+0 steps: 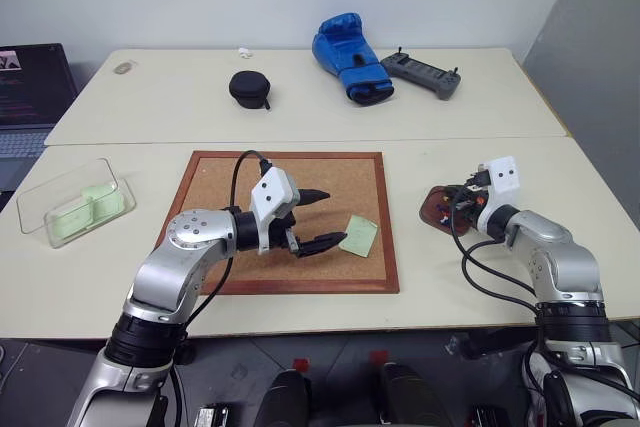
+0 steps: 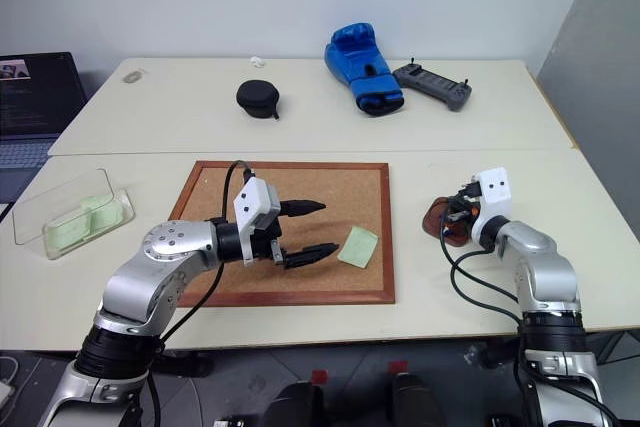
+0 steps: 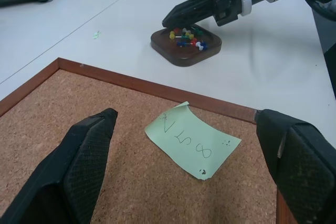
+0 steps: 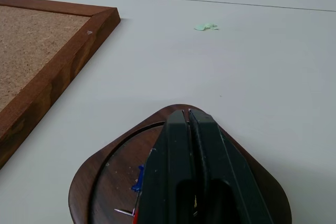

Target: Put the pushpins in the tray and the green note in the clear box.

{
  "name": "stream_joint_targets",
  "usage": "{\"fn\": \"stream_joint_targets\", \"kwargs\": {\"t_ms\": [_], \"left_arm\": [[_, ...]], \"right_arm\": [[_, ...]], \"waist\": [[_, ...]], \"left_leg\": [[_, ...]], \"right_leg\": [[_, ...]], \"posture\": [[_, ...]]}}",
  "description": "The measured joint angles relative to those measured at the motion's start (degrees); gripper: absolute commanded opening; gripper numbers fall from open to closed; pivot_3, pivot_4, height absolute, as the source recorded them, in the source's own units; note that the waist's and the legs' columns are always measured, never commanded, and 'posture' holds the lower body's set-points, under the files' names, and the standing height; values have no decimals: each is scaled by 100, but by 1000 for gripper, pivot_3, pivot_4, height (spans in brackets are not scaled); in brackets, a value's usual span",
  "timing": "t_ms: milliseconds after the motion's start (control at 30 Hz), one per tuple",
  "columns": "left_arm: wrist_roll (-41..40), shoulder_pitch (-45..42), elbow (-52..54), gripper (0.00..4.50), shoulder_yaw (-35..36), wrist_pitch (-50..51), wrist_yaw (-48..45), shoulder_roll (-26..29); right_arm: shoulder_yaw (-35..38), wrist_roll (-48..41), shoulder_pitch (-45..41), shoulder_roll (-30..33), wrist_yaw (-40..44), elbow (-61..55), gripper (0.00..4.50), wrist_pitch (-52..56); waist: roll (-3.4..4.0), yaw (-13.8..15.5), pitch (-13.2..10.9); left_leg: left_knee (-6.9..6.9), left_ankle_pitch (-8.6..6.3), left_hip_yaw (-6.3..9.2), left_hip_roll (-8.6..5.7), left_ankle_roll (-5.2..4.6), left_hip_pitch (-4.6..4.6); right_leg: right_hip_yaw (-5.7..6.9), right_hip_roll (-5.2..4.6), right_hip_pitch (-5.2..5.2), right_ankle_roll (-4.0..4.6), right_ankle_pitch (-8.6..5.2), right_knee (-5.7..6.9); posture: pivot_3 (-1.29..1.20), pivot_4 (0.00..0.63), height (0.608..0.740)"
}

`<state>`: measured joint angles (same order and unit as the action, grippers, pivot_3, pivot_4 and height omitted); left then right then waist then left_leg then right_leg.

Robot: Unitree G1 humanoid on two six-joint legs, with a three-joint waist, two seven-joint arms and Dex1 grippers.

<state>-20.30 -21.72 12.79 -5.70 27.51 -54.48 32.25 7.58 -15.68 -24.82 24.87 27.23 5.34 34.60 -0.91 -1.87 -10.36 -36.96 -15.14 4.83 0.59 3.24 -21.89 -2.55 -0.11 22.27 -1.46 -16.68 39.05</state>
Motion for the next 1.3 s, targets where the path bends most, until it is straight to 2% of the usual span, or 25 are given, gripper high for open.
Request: {"fn": "stream_joint_targets", "kwargs": {"t_ms": [67, 433, 700, 1000, 1200, 1300], "left_arm": [[0, 3, 0, 4460, 0, 0, 8, 0], [10, 2, -23, 4460, -14, 0, 3, 1], [24, 1, -62, 4460, -14, -34, -3, 4], [45, 74, -267, 4460, 61, -211, -78, 344], [144, 84, -698, 4460, 41, -470, -145, 351], [274, -143, -1180, 4460, -139, -715, -287, 183]], "right_arm": [[0, 5, 2, 0, -22, 25, 1128, 9], [7, 35, 139, 9, -69, -44, 3462, 109], [14, -105, 230, 152, 153, -388, 3462, 170], [-438, -443, 584, 633, 1393, -1709, 3462, -134], [-719, -784, 890, 668, 1810, -2307, 3462, -65], [-719, -1051, 981, 789, 1916, -2772, 3462, 96]], "waist": [[0, 0, 0], [0, 0, 0], [0, 0, 0], [1, -20, -1], [0, 12, -2], [-2, 29, -3]], "left_leg": [[0, 0, -1, 0, 0, 0], [0, 0, -1, 0, 0, 0], [1, 0, 0, 0, 0, 0], [2, 0, 1, 3, 0, 3], [0, 0, 5, 1, -1, -3], [-4, 0, 6, -2, -1, -5]], "right_leg": [[-1, 0, 0, 0, 0, 0], [-1, 1, 1, 0, 0, 0], [1, 2, 1, 0, 0, 0], [2, 8, 0, -1, 0, 0], [4, 0, 0, -1, -1, -3], [6, -3, -2, -1, 0, -4]], "posture": [[0, 150, 740], [0, 150, 740], [0, 150, 740], [0, 150, 740], [0, 150, 740], [0, 150, 740]]}}
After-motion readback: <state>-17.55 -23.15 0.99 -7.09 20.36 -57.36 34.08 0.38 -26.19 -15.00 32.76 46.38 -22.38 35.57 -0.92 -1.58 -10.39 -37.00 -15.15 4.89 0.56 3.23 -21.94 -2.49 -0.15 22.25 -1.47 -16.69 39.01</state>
